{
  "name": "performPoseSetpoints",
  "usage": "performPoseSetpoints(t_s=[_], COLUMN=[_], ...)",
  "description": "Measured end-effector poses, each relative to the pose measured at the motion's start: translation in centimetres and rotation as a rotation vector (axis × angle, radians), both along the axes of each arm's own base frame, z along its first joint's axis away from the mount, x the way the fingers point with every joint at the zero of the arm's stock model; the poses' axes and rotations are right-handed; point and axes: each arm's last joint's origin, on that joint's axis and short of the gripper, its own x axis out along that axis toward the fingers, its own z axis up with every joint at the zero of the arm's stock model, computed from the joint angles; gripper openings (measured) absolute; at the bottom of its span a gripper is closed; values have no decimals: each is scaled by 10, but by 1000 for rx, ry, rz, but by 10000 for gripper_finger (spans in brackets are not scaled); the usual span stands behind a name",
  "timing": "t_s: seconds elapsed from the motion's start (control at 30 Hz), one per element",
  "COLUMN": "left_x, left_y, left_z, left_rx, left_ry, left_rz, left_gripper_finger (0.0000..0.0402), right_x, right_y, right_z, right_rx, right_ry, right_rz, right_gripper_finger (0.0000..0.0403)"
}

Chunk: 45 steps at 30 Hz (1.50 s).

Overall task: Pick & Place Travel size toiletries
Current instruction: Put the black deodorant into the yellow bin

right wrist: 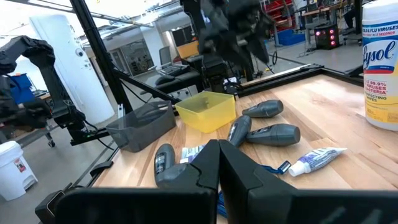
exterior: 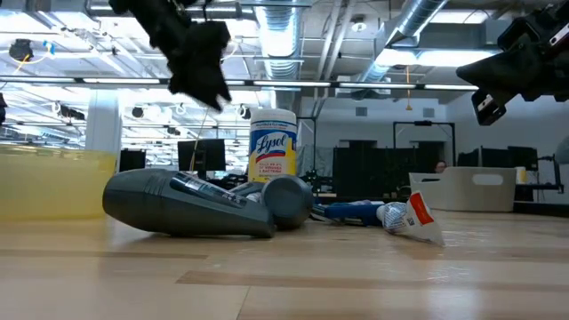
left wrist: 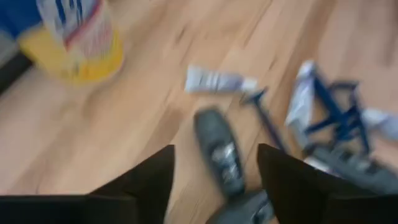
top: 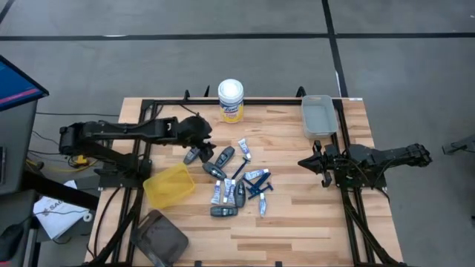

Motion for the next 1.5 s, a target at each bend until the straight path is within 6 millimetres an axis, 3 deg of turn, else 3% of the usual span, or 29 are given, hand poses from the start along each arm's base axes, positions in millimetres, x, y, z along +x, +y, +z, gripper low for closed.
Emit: performPoseSetpoints(t_s=[0.17,0.3,0.47,0.7,0.97,1.5], left_x=[3,3,-4,-4,-20,-28], left_y=[10,17,24,25,20,17], left_z=[-19,-32,-46,-52,-78,-103], left_rx=[-32,-69,-83,-99,-158,-151], left_ry=[112,177,314,334,413,395], left_rz=[58,153,240,242,283,248], left_gripper_finger=[310,339,334,330,329,326], right_x=[0,0,0,0,0,0], right_y=[0,0,0,0,0,0], right_z=[0,0,0,0,0,0], right_rx=[0,0,0,0,0,0], right_ry=[0,0,1,0,1,1], right_rz=[0,0,0,0,0,-1], right_gripper_finger=[0,0,0,0,0,0])
